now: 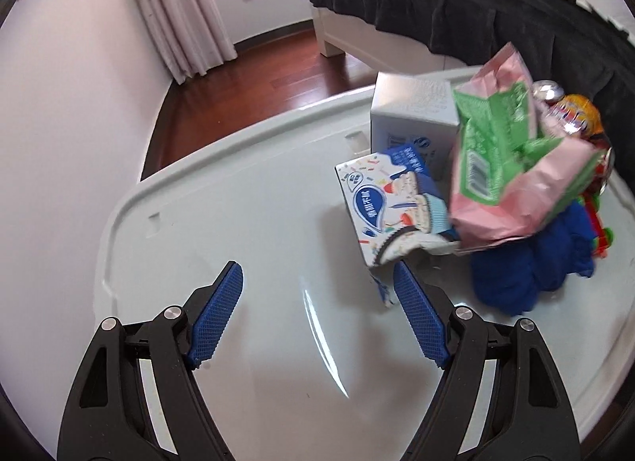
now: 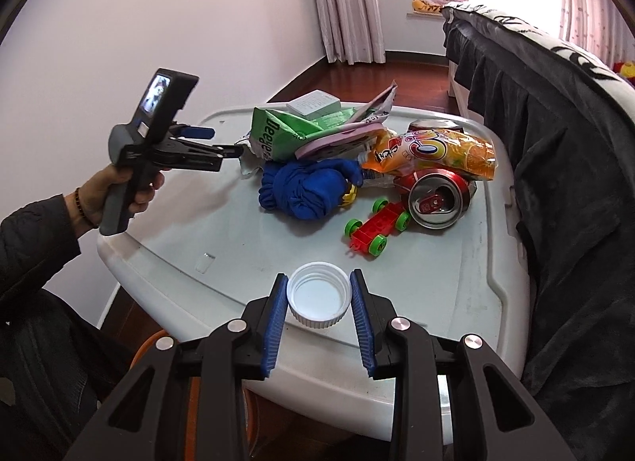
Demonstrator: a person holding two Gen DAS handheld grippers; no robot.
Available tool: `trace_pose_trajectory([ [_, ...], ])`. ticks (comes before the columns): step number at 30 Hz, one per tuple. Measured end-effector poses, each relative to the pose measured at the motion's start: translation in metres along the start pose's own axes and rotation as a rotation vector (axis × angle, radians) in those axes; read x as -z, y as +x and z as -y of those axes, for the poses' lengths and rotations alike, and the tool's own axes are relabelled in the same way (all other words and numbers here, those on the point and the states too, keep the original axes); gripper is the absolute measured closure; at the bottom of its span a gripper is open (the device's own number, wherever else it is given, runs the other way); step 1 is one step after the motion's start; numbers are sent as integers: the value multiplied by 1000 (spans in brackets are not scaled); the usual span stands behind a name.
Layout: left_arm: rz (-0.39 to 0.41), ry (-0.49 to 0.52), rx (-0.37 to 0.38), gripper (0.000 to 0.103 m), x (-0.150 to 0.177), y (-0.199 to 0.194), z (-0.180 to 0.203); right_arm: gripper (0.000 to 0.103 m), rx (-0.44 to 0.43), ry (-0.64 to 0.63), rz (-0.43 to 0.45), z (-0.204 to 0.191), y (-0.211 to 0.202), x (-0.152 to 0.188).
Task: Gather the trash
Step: 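Grasp the white milk carton with the left tool and lift it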
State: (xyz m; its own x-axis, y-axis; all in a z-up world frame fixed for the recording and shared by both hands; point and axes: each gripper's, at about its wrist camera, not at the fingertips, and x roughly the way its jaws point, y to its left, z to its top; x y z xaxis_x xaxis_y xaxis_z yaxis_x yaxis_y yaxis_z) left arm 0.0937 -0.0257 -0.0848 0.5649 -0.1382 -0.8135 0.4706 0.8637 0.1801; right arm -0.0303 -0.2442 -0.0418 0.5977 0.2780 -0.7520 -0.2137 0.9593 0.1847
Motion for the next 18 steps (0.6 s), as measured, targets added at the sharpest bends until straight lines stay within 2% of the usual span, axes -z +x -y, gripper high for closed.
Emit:
trace_pose_trajectory([
  [4, 14, 10, 74, 26, 0, 2, -2, 71, -6, -2, -5, 0, 3, -1],
  [7, 24, 23, 166, 26, 0, -5, -2, 71, -11, -12, -12, -3, 5, 0],
  [10, 33, 25, 227, 26, -6, -9, -1, 71, -10, -11, -12, -2, 6, 0],
  [18, -12, -35, 210, 26, -37, 13, -2, 71, -7, -27, -7, -6, 5, 1],
])
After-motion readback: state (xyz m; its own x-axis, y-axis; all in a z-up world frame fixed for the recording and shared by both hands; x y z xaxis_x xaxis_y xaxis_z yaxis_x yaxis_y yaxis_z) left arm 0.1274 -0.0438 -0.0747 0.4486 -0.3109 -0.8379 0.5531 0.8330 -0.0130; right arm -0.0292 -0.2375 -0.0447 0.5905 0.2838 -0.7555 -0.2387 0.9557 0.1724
